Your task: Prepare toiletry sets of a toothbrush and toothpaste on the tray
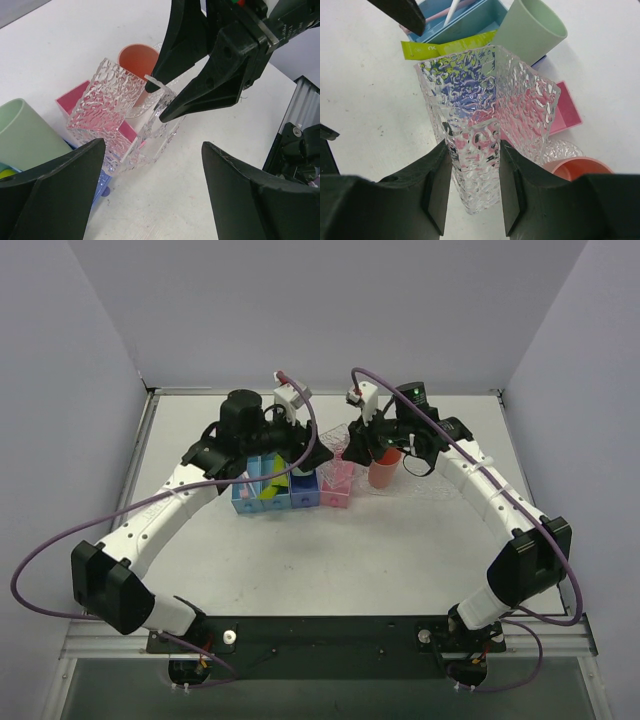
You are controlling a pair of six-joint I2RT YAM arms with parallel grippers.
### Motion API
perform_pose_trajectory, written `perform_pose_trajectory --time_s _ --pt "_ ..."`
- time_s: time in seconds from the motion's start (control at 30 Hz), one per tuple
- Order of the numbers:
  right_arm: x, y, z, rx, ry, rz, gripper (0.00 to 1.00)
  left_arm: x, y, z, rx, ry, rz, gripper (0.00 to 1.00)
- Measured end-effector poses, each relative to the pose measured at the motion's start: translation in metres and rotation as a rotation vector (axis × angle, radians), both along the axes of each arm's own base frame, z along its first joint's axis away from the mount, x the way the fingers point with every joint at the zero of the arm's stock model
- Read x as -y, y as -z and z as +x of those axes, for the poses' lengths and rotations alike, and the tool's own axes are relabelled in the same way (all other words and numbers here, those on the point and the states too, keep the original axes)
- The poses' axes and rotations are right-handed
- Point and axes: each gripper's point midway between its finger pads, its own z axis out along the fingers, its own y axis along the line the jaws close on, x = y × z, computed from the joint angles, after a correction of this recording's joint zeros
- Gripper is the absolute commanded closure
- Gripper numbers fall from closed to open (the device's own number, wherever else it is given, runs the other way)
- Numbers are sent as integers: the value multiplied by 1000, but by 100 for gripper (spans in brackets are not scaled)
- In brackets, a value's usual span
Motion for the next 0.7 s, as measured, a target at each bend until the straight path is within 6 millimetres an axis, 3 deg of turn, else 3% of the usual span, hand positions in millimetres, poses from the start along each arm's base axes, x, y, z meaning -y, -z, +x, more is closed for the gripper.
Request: perform_pose_trajectory --time_s 0.53,0.7 --pt "-1 12 -25 -93 -57 -17 100 25 39 -11 -164 157 3 25" --pt "-3 12 -29 -103 -74 -16 100 28 43 -12 -193 172 0 44"
